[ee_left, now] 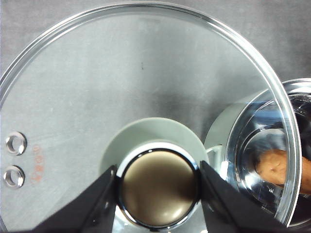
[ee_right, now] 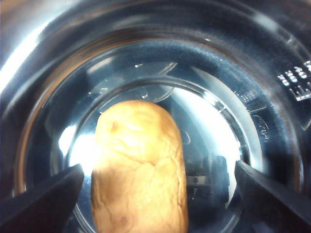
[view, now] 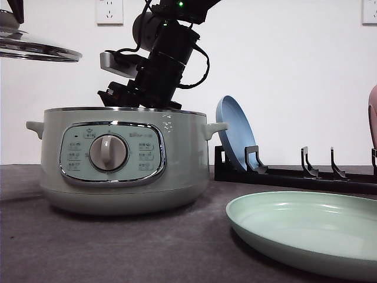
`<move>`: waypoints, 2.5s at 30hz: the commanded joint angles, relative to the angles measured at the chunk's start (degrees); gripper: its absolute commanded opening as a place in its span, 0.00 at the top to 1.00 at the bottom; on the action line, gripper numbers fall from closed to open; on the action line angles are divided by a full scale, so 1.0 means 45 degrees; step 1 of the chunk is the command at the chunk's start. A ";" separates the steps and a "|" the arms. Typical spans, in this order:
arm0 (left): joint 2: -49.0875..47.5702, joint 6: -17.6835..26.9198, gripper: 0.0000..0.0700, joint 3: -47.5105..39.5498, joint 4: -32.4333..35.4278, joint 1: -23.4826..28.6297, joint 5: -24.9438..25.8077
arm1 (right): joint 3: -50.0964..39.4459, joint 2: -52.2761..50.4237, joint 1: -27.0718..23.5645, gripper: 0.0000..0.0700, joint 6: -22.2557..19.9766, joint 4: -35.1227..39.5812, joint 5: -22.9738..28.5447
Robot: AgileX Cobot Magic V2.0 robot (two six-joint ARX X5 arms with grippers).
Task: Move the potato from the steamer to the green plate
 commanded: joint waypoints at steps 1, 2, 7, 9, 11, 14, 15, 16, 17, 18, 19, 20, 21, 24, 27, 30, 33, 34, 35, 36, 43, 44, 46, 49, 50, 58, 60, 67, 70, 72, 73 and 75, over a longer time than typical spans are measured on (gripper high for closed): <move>0.0087 -0.0015 1.00 0.0559 0.0427 0.0010 -0.0039 | 0.0355 0.0520 0.0136 0.11 -0.0086 0.0129 -0.0059; 0.0087 -0.0015 1.00 0.0559 0.0424 0.0010 -0.0039 | 0.0355 0.0547 0.0129 0.11 -0.0059 0.0112 -0.0072; 0.0087 -0.0015 1.00 0.0559 0.0427 0.0010 -0.0039 | 0.0355 0.0762 0.0112 0.14 0.0015 0.0115 -0.0394; 0.0087 -0.0015 1.00 0.0559 0.0423 0.0010 -0.0039 | 0.0355 0.0769 0.0117 0.23 0.0052 0.0096 -0.0414; 0.0087 -0.0015 1.00 0.0559 0.0426 0.0010 -0.0039 | 0.0355 0.0772 0.0131 0.37 0.0056 0.0096 -0.0411; 0.0087 -0.0015 1.00 0.0559 0.0423 0.0010 -0.0039 | 0.0355 0.0772 0.0136 0.54 0.0235 0.0099 -0.0413; 0.0087 -0.0015 1.00 0.0559 0.0421 0.0010 -0.0039 | 0.0358 0.0770 0.0136 0.58 0.0322 0.0101 -0.0413; 0.0087 -0.0015 1.00 0.0559 0.0418 0.0010 -0.0039 | 0.0365 0.0765 0.0136 0.61 0.0385 0.0100 -0.0413; 0.0087 -0.0015 1.00 0.0559 0.0414 0.0010 -0.0039 | 0.0377 0.0731 0.0136 0.62 0.0416 0.0094 -0.0413; 0.0087 -0.0015 1.00 0.0559 0.0410 0.0010 -0.0039 | 0.0389 0.0671 0.0136 0.63 0.0437 0.0088 -0.0409; 0.0087 -0.0015 1.00 0.0559 0.0403 0.0010 -0.0039 | 0.0400 0.0580 0.0135 0.63 0.0447 0.0077 -0.0403; 0.0087 -0.0015 1.00 0.0559 0.0393 0.0010 -0.0039 | 0.0443 0.0429 0.0120 0.63 0.0447 -0.0019 -0.0403; 0.0087 -0.0015 1.00 0.0559 0.0389 0.0010 -0.0039 | 0.0508 0.0254 0.0112 0.63 0.0463 -0.0166 -0.0403; 0.0087 -0.0015 1.00 0.0559 0.0390 0.0010 -0.0037 | 0.0918 -0.0455 0.0088 0.63 0.0494 -0.1200 -0.0400; 0.0087 -0.0021 1.00 0.0559 0.0410 0.0010 -0.0037 | 0.1245 -0.1419 0.0067 0.63 0.0491 -0.2516 -0.0372; 0.0087 -0.0062 1.00 0.0559 0.0403 0.0010 -0.0036 | 0.1268 -0.2649 0.0044 0.63 0.0491 -0.3680 -0.0359; 0.0087 -0.0095 1.00 0.0559 0.0398 0.0010 -0.0036 | 0.1263 -0.3962 0.0000 0.63 0.0513 -0.4468 -0.0351; 0.0087 -0.0123 1.00 0.0559 0.0398 0.0010 -0.0039 | 0.1263 -0.4391 -0.0020 0.63 0.0551 -0.4616 -0.0344; 0.0087 -0.0163 1.00 0.0559 0.0385 0.0007 -0.0036 | 0.1263 -0.4817 -0.0035 0.63 0.0603 -0.4739 -0.0335; 0.0087 -0.0194 1.00 0.0559 0.0377 0.0002 -0.0036 | 0.1258 -0.5258 -0.0044 0.63 0.0646 -0.4895 -0.0300; 0.0087 -0.0209 1.00 0.0559 0.0313 0.0028 -0.0039 | -0.0235 -0.8720 -0.0044 0.63 0.1079 -0.5586 0.1010; 0.0087 -0.0212 1.00 0.0559 0.0277 0.0072 -0.0039 | -0.0750 -0.9320 -0.0053 0.63 0.1148 -0.5587 0.1217; 0.0087 -0.0214 1.00 0.0559 0.0197 0.0120 -0.0039 | -0.1827 -1.0467 -0.0072 0.63 0.1351 -0.5587 0.1474; 0.0087 -0.0214 1.00 0.0559 0.0150 0.0126 -0.0039 | -0.3675 -1.2237 -0.0209 0.63 0.1889 -0.5587 0.1516; 0.0087 -0.0214 1.00 0.0559 0.0154 0.0126 -0.0036 | -0.4316 -1.2804 -0.0266 0.63 0.2044 -0.5587 0.1513; 0.0087 -0.0223 1.00 0.0559 0.0155 0.0126 -0.0039 | -0.9546 -1.6106 -0.0389 0.63 0.3595 -0.4581 0.1535; 0.0087 -0.0225 1.00 0.0559 0.0155 0.0126 -0.0039 | -1.1021 -1.6690 -0.0387 0.63 0.3892 -0.3650 0.1559; 0.0087 -0.0233 1.00 0.0559 0.0155 0.0126 -0.0039 | -1.5079 -1.7289 -0.0389 0.63 0.4653 -0.0611 0.1614; 0.0087 -0.0233 1.00 0.0559 0.0156 0.0126 -0.0039 | -1.6370 -1.7085 -0.0421 0.63 0.4822 0.0613 0.1648; 0.0087 -0.0267 1.00 0.0559 0.0154 0.0126 -0.0039 | -1.7156 -1.6854 -0.0488 0.63 0.4990 0.1398 0.1655; 0.0087 -0.0267 1.00 0.0559 0.0151 0.0126 -0.0039 | -1.7518 -1.6739 -0.0535 0.63 0.5077 0.1760 0.1652; 0.0087 -0.0272 1.00 0.0559 0.0151 0.0126 -0.0039 | -1.8196 -1.6467 -0.0650 0.63 0.5320 0.2529 0.1649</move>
